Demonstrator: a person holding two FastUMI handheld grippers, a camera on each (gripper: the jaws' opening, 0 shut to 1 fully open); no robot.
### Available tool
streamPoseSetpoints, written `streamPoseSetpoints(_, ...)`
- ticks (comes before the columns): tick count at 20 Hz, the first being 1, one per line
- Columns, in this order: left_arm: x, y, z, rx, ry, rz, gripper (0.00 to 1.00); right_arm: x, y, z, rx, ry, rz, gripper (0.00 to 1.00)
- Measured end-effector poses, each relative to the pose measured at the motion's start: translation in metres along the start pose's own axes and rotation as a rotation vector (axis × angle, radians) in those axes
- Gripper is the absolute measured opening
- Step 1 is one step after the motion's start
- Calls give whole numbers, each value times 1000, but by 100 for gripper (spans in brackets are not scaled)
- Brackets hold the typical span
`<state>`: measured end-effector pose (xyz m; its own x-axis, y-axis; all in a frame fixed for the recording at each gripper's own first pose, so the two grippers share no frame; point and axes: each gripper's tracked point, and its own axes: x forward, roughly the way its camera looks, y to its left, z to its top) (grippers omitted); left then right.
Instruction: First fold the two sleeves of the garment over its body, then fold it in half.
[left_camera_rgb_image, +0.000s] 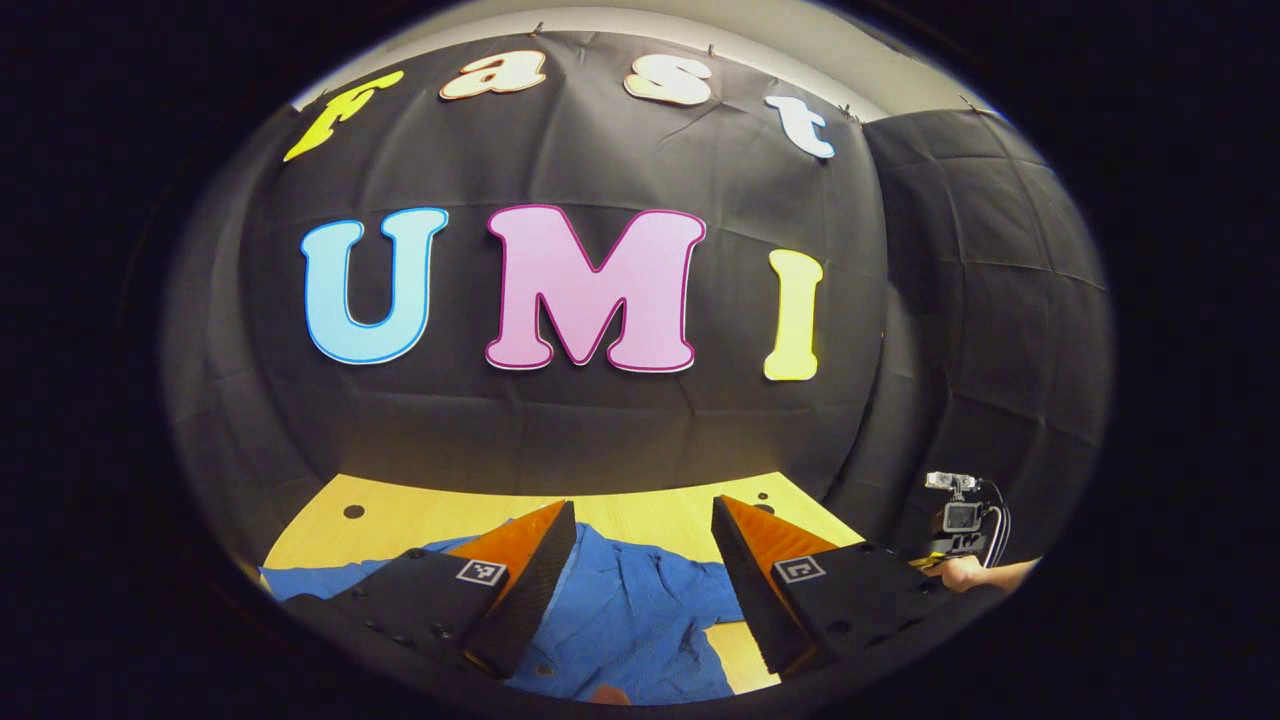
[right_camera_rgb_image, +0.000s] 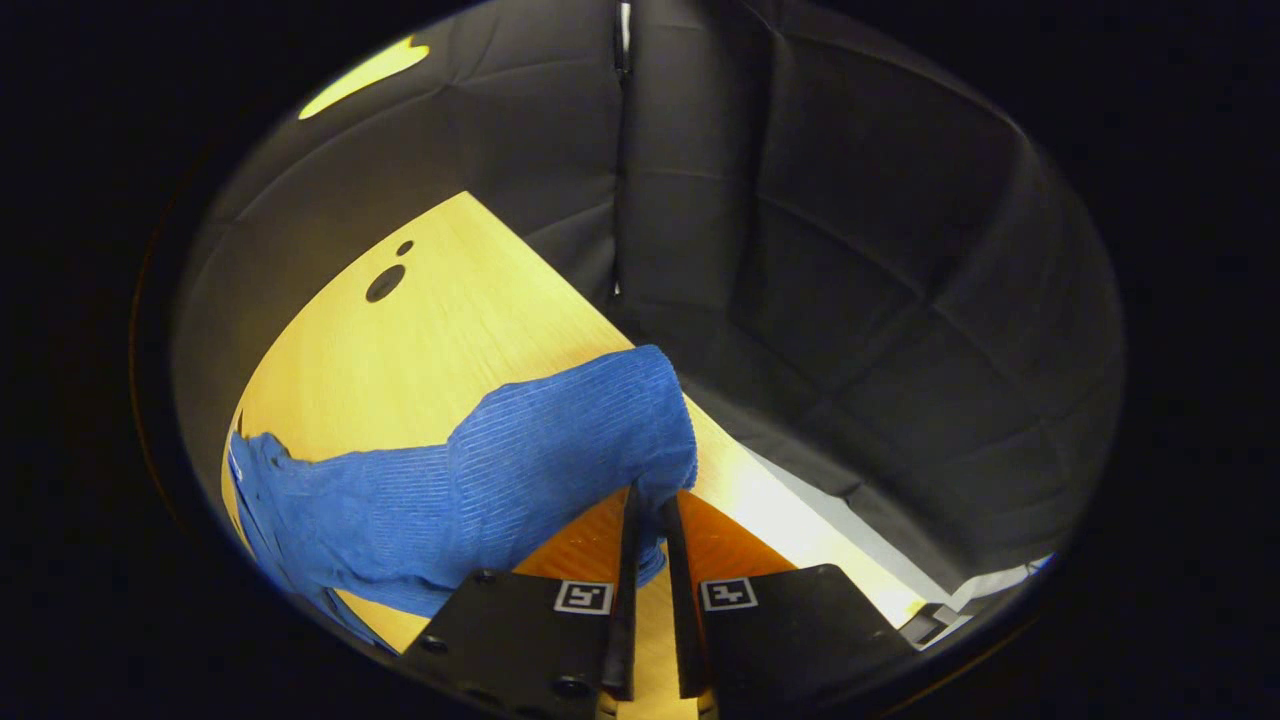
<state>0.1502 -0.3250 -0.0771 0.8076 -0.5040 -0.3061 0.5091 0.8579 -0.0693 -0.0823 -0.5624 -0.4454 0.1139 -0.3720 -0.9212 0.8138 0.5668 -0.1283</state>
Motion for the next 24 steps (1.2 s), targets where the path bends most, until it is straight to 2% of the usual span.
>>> streamPoseSetpoints(1,-1,-1,-1,-3,3,1,79,1,1,-1,-30,-7,-5,18)
streamPoseSetpoints(2,-2,-2,-2,-5,6,0,79,2,3,0,-63,-11,-11,9)
streamPoseSetpoints(5,-8,-2,-3,-9,10,9,79,1,7,1,-135,-30,8,9)
streamPoseSetpoints(7,-13,1,-4,-15,7,16,79,0,7,-1,-124,-20,5,9)
streamPoseSetpoints(8,-15,2,-5,-18,8,20,79,-1,7,0,-114,-18,7,3)
streamPoseSetpoints(14,-30,21,-16,-60,19,39,79,-22,25,12,-65,-71,68,3)
streamPoseSetpoints(16,-37,29,-18,-76,19,44,79,-45,37,14,-53,-87,98,0)
streamPoseSetpoints(17,-42,33,-18,-80,19,44,79,-56,44,16,-52,-115,100,3)
streamPoseSetpoints(19,-51,43,-18,-81,11,46,80,-84,53,22,-53,-189,102,0)
streamPoseSetpoints(20,-56,49,-19,-82,5,45,79,-100,60,23,-44,-221,112,2)
streamPoseSetpoints(24,-77,73,-23,-110,-12,21,79,-155,81,23,-18,-286,140,2)
